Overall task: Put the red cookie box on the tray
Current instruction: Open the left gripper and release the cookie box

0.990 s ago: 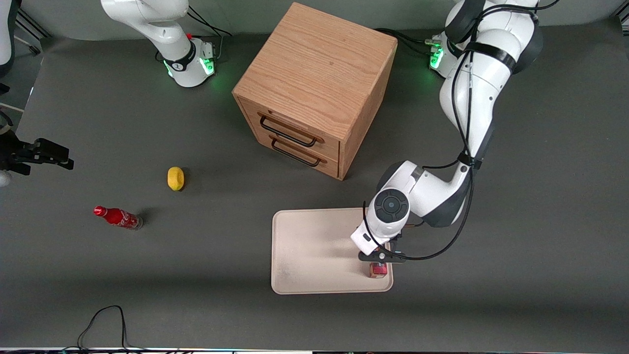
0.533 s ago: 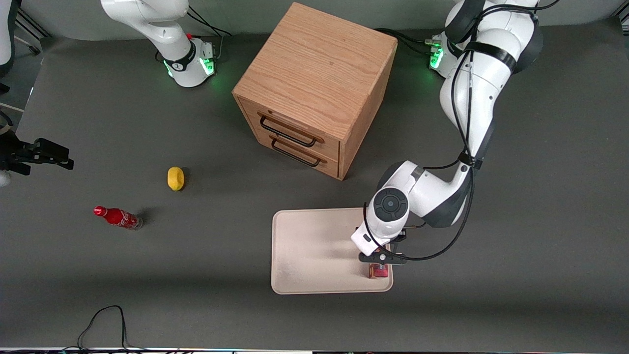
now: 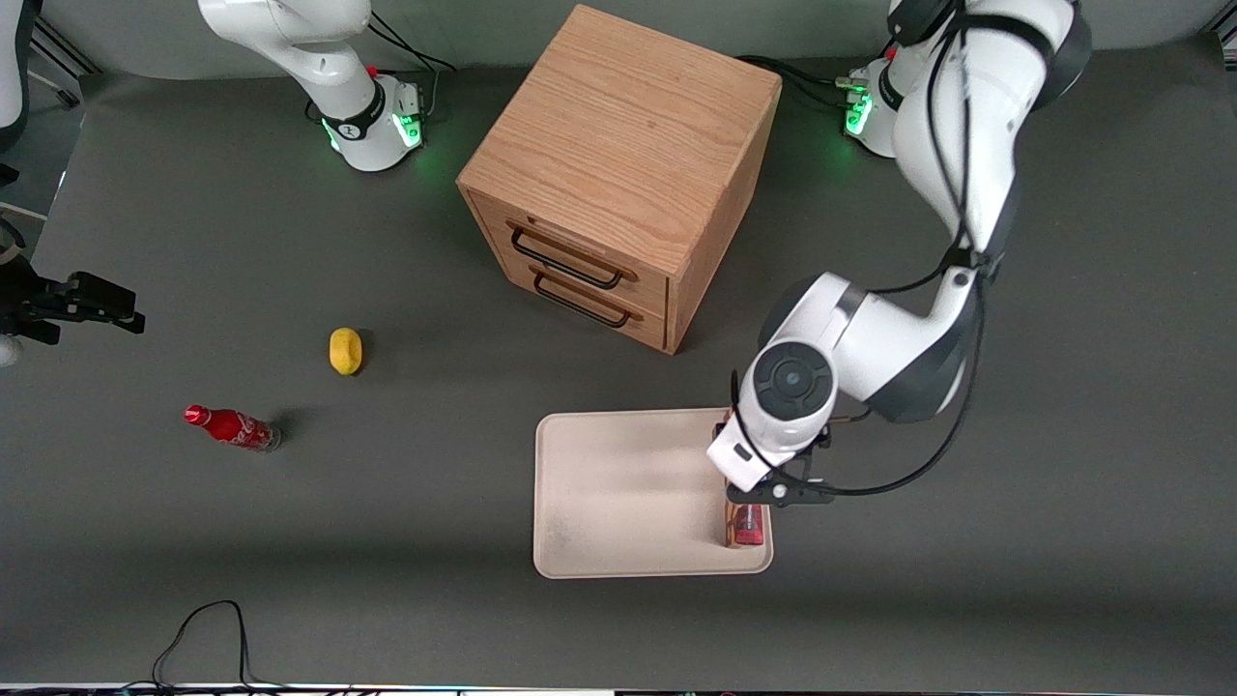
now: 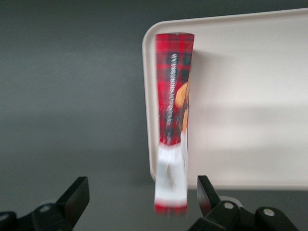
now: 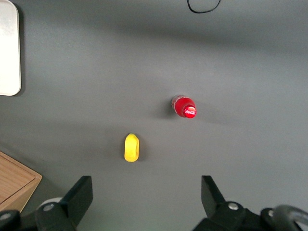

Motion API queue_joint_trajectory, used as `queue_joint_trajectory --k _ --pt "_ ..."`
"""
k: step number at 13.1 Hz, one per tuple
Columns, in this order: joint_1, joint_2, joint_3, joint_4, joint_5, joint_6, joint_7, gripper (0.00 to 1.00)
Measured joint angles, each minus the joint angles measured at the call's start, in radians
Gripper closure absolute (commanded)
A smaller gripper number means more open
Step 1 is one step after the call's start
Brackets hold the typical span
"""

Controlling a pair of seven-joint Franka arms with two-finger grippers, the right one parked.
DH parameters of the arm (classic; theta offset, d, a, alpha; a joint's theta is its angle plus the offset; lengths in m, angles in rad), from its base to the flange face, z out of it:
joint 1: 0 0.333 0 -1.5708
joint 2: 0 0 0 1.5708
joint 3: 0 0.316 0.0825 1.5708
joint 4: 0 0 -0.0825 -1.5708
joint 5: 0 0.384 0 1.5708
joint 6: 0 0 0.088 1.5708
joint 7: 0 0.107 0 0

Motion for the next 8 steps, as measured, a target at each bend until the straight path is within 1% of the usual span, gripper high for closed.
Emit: queue_joint_trajectory --k 2,4,6,8 --pt "0.036 -0.133 0.005 0.006 -0.085 -0.164 0.089 0.00" --pt "0.114 -0.256 0.008 0.004 -0.143 -0.321 0.185 0.00" --pt "0.190 -0.351 0.009 -0.025 -0.156 -0.403 0.274 0.00" --pt "0.272 -0.451 0.011 -0.119 -0.158 -0.411 0.384 0.00"
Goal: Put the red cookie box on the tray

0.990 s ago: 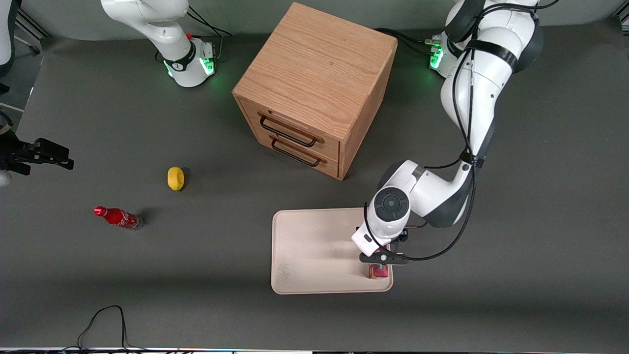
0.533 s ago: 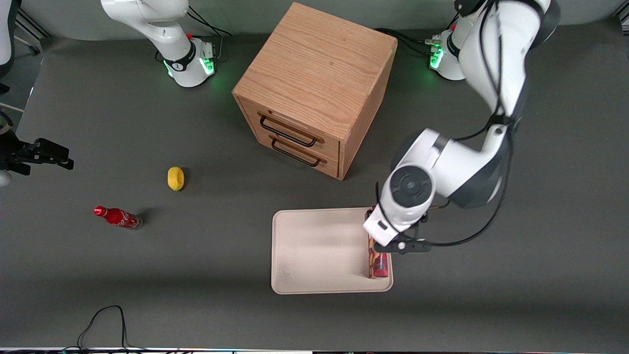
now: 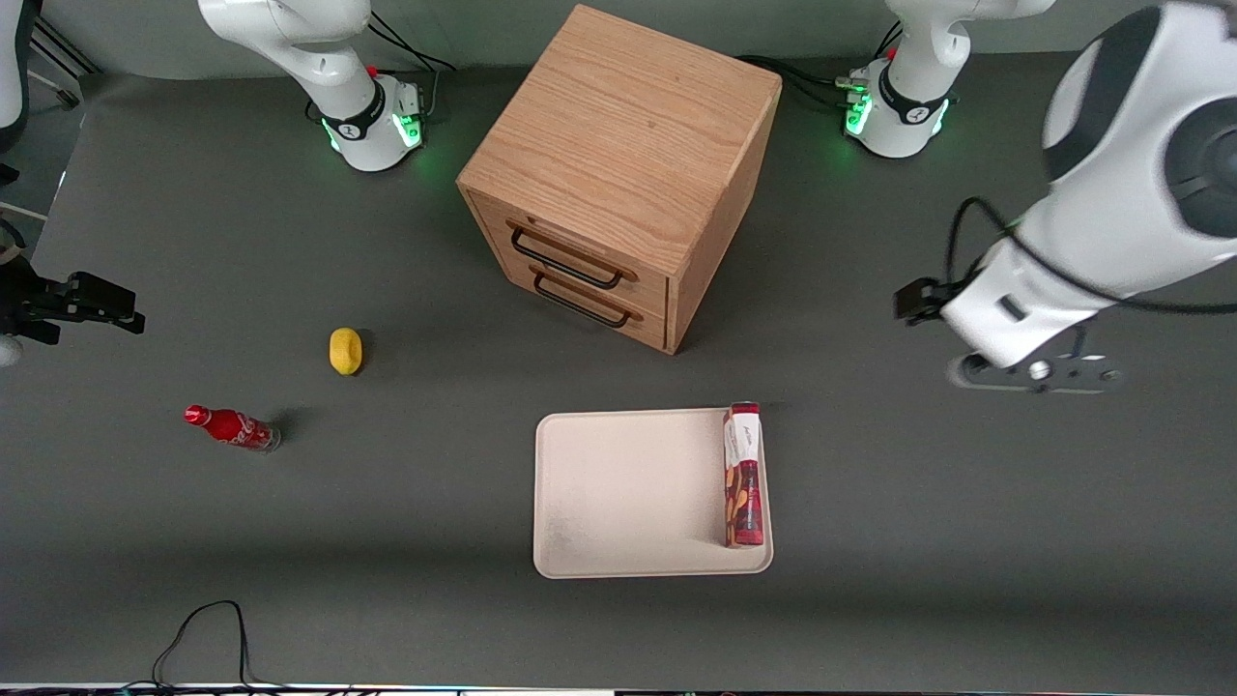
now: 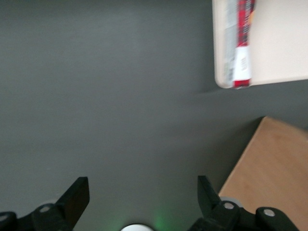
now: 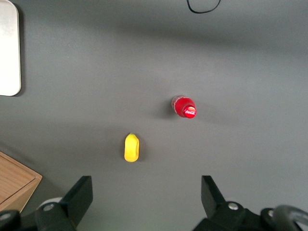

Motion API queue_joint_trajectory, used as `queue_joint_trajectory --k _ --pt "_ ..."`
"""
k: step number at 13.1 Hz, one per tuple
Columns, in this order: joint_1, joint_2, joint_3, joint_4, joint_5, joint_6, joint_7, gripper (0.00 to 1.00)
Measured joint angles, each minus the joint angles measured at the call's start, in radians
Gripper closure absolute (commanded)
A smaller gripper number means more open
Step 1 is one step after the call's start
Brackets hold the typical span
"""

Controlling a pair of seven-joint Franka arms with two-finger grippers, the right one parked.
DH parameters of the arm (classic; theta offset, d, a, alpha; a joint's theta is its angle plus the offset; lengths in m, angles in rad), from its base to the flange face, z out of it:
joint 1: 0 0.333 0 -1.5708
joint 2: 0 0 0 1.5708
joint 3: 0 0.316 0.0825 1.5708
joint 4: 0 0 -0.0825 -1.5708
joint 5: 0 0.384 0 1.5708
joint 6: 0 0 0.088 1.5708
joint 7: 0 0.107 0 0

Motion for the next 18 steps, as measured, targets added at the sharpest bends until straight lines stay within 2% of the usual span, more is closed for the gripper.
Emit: queue_joint_trajectory --k 4,8,14,15,18 --pt "0.168 -0.189 0.008 -0.202 -0.027 0.025 0.134 0.00" --pt "0.230 -0.312 0.010 -0.398 -0.091 0.161 0.139 0.00" --pt "0.233 -0.335 0.014 -0.419 -0.103 0.194 0.138 0.00" --pt "0.214 -0.335 0.040 -0.419 -0.106 0.201 0.138 0.00" --pt "0.069 -0.335 0.204 -0.419 -0.108 0.231 0.140 0.00"
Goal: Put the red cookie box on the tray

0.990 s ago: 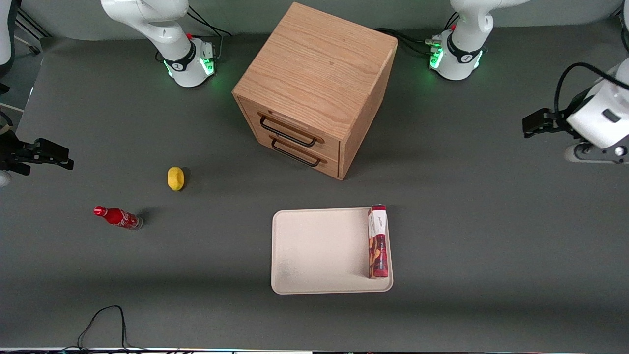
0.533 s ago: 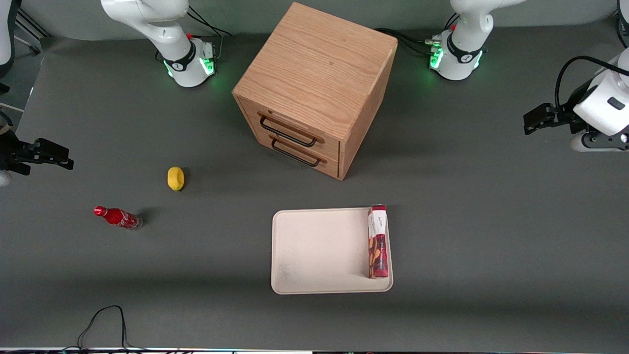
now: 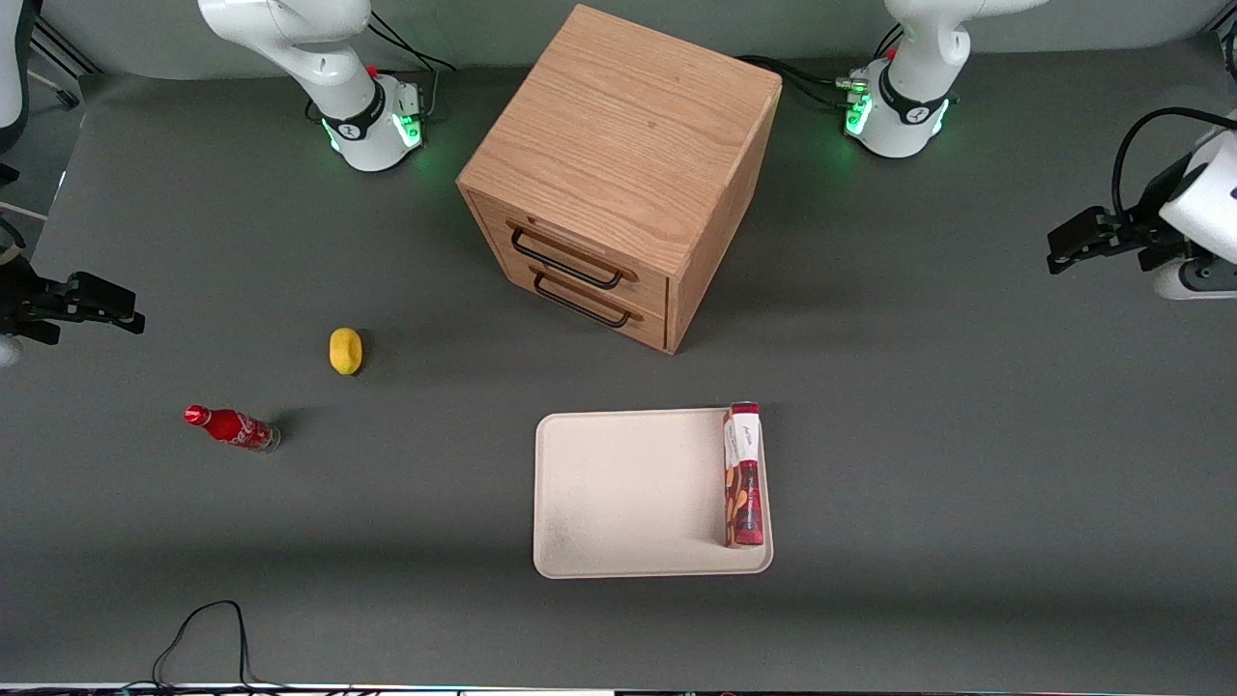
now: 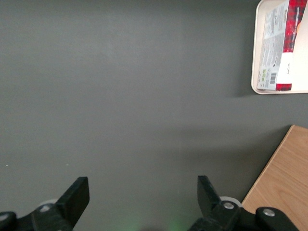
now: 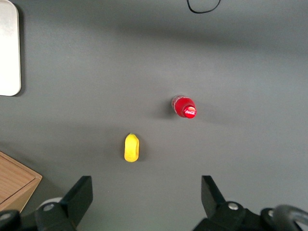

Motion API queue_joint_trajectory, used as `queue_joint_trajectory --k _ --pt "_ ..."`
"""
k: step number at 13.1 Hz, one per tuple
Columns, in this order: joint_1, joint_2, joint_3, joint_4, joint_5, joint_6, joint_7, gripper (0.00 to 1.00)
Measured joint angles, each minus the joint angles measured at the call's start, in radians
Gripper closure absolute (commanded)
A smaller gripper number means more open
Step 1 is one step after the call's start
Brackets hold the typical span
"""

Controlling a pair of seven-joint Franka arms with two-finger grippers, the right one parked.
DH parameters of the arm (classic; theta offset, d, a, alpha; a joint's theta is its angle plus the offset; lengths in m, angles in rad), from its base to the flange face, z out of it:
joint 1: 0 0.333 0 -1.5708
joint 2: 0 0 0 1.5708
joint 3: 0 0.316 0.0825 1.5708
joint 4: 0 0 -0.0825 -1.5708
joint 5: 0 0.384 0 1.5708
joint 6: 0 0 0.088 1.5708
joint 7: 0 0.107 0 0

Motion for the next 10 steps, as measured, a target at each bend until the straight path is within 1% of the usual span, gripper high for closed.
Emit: queue_joint_trajectory --k 1,3,10 --pt "-0.024 0.001 0.018 0.000 0.000 0.006 0.000 0.00" --pt "-0.050 0.003 0.023 0.000 0.000 0.008 -0.002 0.00" --pt "-0.056 0.065 0.030 0.078 0.000 0.011 -0.002 0.00"
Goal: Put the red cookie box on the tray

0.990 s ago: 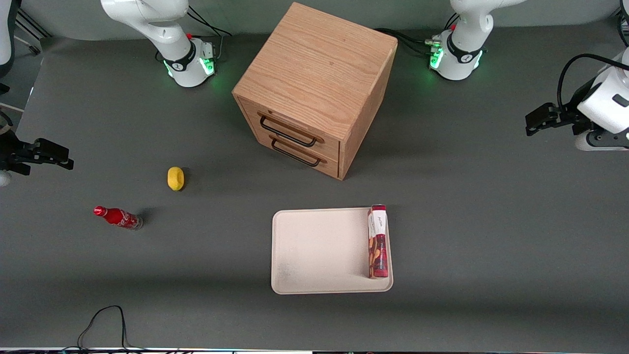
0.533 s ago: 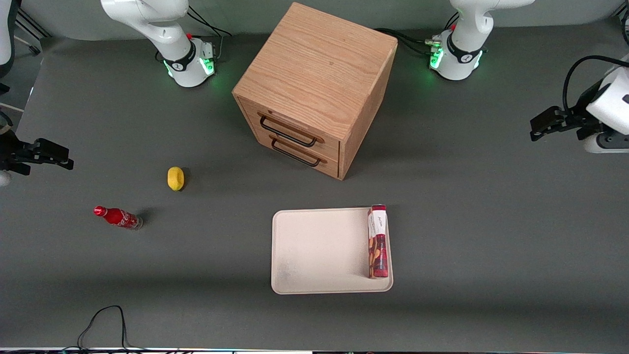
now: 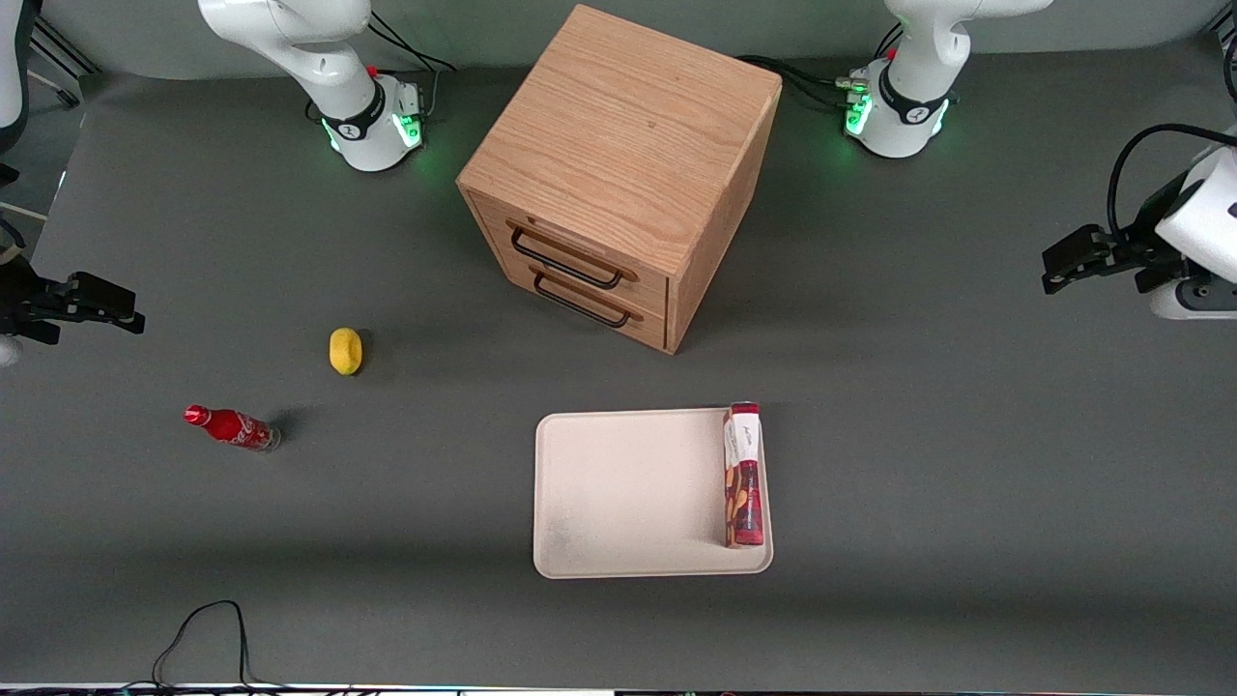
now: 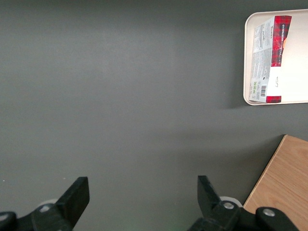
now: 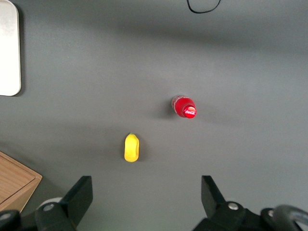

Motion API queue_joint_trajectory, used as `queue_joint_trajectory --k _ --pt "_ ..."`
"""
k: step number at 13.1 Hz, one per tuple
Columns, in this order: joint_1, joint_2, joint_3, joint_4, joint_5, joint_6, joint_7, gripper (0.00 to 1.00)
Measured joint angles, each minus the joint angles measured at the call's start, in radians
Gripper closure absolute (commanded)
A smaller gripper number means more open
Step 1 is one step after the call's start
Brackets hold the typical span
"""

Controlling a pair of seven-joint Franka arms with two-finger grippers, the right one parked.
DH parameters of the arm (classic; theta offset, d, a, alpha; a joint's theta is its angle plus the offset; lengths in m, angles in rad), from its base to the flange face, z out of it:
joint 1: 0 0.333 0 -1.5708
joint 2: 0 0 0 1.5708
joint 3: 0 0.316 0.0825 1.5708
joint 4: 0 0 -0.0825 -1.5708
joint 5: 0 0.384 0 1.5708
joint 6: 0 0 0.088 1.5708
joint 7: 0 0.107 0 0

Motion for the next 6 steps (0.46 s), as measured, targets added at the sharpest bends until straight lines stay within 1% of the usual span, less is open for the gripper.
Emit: queue_joint_trajectory --k 6 --pt "0.000 0.005 0.000 0.007 -0.008 -0.001 0.000 0.00"
